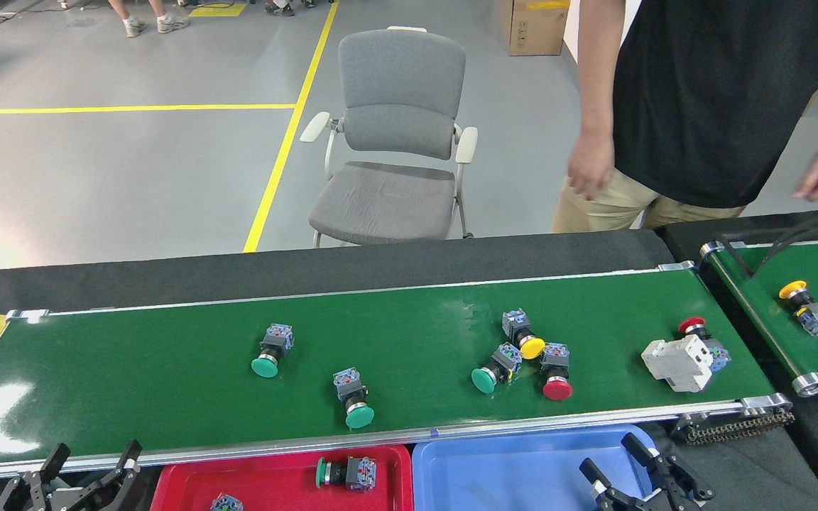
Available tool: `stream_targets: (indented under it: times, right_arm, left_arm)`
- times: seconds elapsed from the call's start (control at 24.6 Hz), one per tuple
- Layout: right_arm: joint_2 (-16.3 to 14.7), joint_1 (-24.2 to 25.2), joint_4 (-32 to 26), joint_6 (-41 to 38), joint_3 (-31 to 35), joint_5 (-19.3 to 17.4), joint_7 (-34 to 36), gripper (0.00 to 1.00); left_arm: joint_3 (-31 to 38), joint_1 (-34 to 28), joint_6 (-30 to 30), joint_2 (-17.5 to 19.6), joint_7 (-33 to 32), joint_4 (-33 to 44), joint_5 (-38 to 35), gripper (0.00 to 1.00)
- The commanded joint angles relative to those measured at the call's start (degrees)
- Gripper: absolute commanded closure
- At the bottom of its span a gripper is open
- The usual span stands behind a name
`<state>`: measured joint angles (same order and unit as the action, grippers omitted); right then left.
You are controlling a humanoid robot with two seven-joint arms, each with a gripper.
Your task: Pick switch part from conveyor to tray
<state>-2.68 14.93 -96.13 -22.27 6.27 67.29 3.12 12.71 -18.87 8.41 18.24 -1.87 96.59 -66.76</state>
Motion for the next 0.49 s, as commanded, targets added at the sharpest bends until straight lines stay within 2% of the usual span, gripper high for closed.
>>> stream_targets:
  times: [0.0, 0.16, 0.28, 0.45]
  right_arm:
    - [1.2, -0.9, -1.7, 11.6, 0.4, 3.1, -0.3, 0.01]
    - [6.2, -0.9, -1.8, 19.1, -1.9, 11.0, -0.6, 0.01]
    - [6.7, -1.7, -1.8, 19.5, -4.5, 11.9, -3.0, 0.01]
    - [5.9, -7.5, -1.7, 19.1, -12.2, 12.0, -6.3, 0.01]
  left_arm:
    - [1.1, 0.0, -0.6, 0.9, 0.6, 0.4, 0.1, 0.01]
    - [1.6, -0.7, -0.6, 1.0, 0.6, 0.5, 0.1, 0.01]
    - [1.0, 0.2, 0.4, 1.6, 0.6, 0.5, -0.1, 0.01]
    - [-0.1, 4.2, 7.1, 3.7, 0.2, -0.5, 0.0, 0.01]
